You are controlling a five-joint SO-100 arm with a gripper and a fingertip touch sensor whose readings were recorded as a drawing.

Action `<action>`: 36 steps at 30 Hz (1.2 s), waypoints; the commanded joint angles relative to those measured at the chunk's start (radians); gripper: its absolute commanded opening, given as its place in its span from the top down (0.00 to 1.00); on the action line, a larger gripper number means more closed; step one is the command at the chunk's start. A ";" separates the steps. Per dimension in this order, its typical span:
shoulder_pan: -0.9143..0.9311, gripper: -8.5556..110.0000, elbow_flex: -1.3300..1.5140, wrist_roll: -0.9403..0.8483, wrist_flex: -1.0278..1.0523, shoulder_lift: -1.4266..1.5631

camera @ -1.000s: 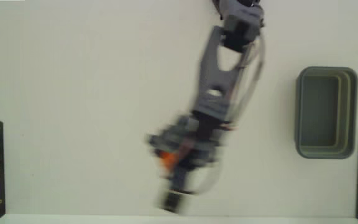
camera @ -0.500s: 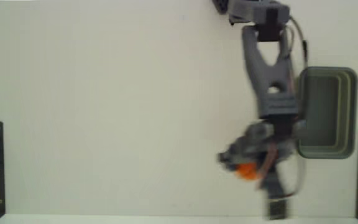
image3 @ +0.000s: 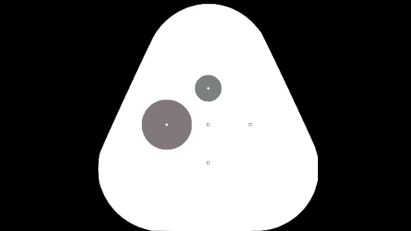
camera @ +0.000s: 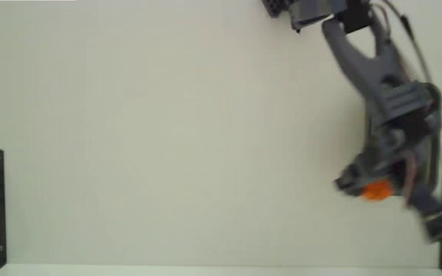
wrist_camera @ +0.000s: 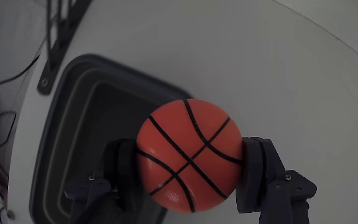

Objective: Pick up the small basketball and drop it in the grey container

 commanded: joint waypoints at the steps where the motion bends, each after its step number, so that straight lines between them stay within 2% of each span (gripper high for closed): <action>1: -0.074 0.24 0.019 0.005 0.011 0.114; 12: -0.175 0.24 0.058 0.005 0.012 0.154; 36: -0.179 0.24 0.060 0.005 0.012 0.155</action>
